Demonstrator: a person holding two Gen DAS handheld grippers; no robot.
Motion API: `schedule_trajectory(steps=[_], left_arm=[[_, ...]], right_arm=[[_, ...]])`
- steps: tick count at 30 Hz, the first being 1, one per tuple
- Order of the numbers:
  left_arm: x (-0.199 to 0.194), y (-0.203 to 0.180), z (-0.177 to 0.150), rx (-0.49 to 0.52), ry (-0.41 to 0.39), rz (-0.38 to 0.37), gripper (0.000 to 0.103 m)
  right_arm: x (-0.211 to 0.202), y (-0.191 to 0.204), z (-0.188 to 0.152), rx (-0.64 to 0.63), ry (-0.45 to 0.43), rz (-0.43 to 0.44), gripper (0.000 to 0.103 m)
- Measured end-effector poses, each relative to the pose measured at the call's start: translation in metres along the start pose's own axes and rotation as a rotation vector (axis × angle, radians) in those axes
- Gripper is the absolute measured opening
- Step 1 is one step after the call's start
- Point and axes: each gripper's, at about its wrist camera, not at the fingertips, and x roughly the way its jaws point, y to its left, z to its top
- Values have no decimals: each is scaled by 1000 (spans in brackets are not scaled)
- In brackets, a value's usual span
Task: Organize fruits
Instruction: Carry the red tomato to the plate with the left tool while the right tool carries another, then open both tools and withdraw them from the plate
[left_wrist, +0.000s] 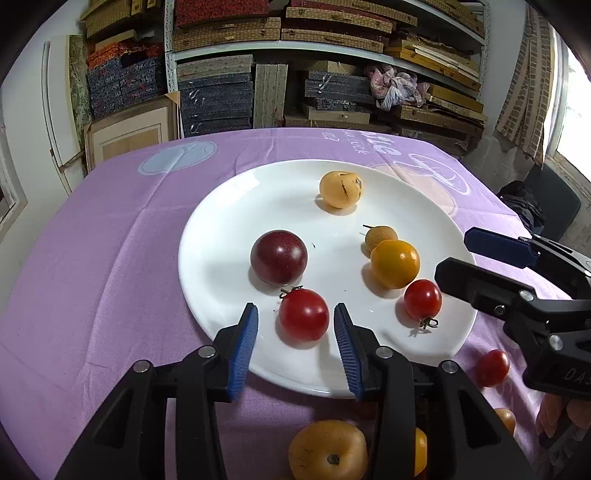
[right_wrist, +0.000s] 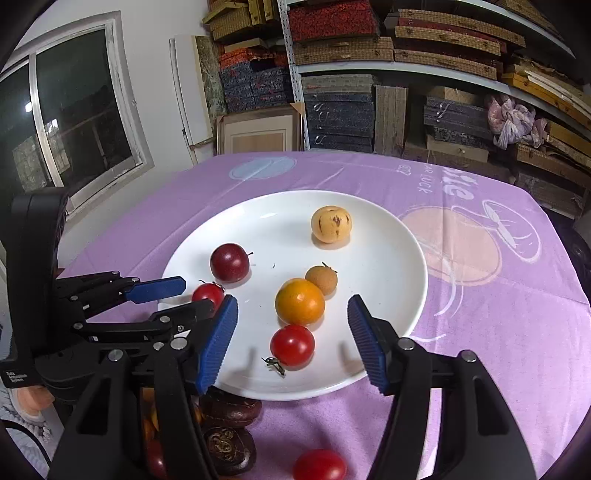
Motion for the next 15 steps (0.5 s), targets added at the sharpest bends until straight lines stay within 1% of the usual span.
schedule_trajectory(steps=[1, 2, 3, 4, 5, 6, 7, 8, 10, 12, 13, 15], left_arm=[[-2, -1, 0, 3, -5, 1, 47], [-4, -1, 0, 6, -11, 3, 53], [-6, -2, 0, 7, -22, 8, 62], [-10, -2, 1, 7, -36, 19, 66], [-13, -1, 1, 4, -50, 27, 75], [-18, -1, 2, 2, -63, 32, 79], [-21, 0, 3, 0, -73, 40, 81], [-25, 1, 4, -3, -81, 50, 83], [-35, 5, 6, -18, -95, 62, 87], [-49, 10, 7, -43, -108, 65, 88], [-58, 12, 6, -52, -115, 60, 88], [-75, 16, -3, -64, -122, 58, 94]], right_arm=[[-5, 0, 1, 5, -11, 5, 61], [-11, 0, 2, 10, -25, 8, 62], [-17, 1, 4, 13, -43, 11, 63], [-25, 2, 6, 14, -67, 11, 68], [-35, 3, 8, 14, -95, 6, 76], [-45, 5, 10, 13, -130, 0, 79], [-57, 7, 12, 13, -165, -2, 85], [-69, 10, 14, 13, -201, -1, 87], [-92, 15, 17, 11, -252, 6, 88], [-119, 21, 18, 5, -301, 8, 96], [-132, 24, 16, 3, -325, 8, 98], [-154, 29, 7, -8, -347, 16, 99]])
